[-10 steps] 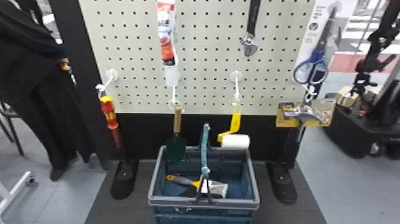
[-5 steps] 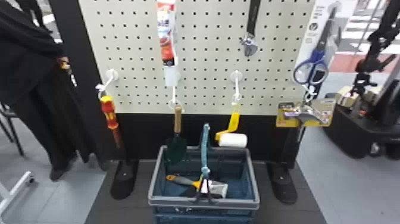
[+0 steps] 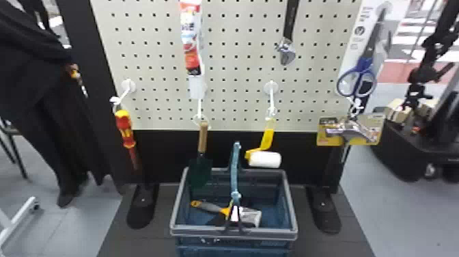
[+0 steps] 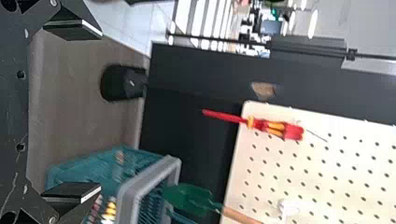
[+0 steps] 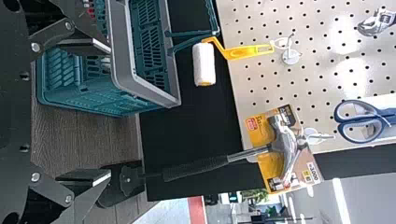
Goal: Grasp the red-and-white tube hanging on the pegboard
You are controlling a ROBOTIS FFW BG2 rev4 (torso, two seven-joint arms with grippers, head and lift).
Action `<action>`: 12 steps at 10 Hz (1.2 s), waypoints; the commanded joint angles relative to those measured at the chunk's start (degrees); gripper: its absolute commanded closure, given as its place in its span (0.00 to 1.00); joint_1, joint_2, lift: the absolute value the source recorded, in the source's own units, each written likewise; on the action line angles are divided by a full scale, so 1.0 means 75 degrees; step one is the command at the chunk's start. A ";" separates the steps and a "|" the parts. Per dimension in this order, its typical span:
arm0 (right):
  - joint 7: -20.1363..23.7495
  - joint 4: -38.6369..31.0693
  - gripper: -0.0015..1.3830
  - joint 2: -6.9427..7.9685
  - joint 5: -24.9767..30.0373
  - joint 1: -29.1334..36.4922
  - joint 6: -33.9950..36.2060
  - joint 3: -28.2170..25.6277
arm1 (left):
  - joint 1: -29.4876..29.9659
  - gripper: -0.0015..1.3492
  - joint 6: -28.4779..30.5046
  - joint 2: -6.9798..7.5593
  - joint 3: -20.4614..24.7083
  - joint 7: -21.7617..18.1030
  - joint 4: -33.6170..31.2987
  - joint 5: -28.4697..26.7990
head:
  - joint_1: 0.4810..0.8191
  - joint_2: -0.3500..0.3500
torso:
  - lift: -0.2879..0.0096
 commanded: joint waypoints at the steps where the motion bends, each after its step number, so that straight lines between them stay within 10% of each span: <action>1: 0.0001 0.0010 0.25 0.0000 0.0002 0.0000 0.0000 0.0000 | -0.0424 0.12 0.0714 0.0082 0.0006 -0.0146 -0.0745 -0.0074 | 0.20 0.50 | 0.63; 6: 0.0001 0.0029 0.25 0.0000 0.0026 -0.0016 0.0000 0.0000 | -0.3197 0.12 0.3433 0.0317 0.0627 -0.2010 -0.2020 -0.0742 | 0.20 0.50 | 0.63; 12: 0.0001 0.0010 0.25 0.0000 0.0061 -0.0033 0.0012 0.0012 | -0.6117 0.11 0.5859 0.1629 0.0159 -0.2549 -0.1382 0.0371 | 0.20 0.50 | 0.63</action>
